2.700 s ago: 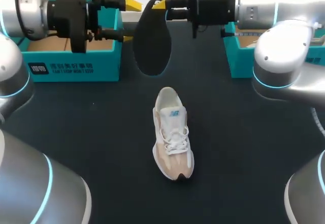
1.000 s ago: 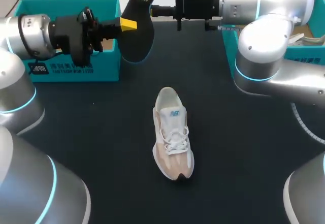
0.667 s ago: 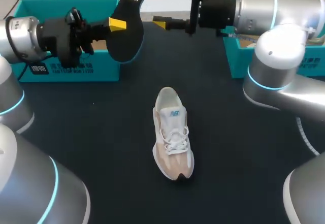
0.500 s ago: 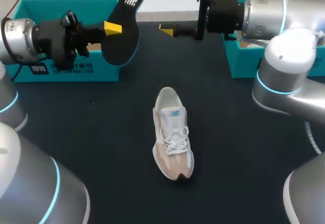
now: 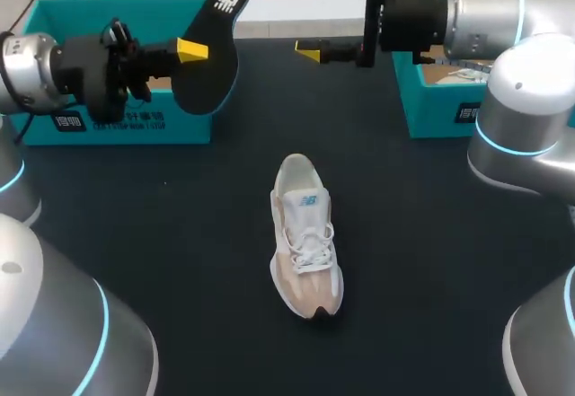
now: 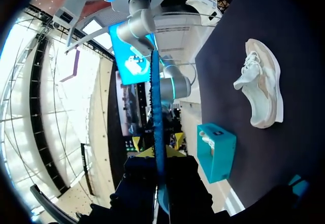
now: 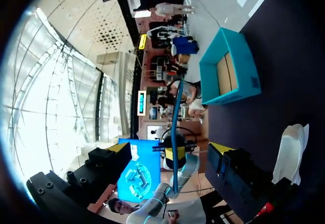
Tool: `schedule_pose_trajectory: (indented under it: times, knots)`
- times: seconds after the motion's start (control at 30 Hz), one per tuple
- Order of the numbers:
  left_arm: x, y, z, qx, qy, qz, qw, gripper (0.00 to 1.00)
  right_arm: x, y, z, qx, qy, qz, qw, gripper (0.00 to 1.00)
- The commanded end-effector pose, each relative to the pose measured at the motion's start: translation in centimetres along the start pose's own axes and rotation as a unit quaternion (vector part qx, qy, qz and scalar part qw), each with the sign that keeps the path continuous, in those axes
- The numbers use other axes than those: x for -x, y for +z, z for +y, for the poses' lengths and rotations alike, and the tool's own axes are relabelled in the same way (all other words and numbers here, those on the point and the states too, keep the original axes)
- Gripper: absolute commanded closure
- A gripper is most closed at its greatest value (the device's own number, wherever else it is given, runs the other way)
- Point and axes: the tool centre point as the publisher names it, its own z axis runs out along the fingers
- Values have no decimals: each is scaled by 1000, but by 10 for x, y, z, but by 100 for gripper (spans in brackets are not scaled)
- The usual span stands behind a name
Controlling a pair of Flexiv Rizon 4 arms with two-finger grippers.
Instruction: Take the shoe out of the shoebox, open the shoe tongue, remove and reinsert the insole, then place the shoe into the shoebox
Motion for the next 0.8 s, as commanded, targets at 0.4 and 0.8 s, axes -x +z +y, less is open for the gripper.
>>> schedule_pose_trajectory:
  times: [0.4, 0.8]
  knots:
    - [6, 6, -2, -16, -1, -3, 1000, 100, 21, -51, 10, -58, -85, -23, 994, 0]
    - [6, 15, -2, -31, 11, 25, 999, 100, 24, -68, 2, -40, -73, -51, 995, 0]
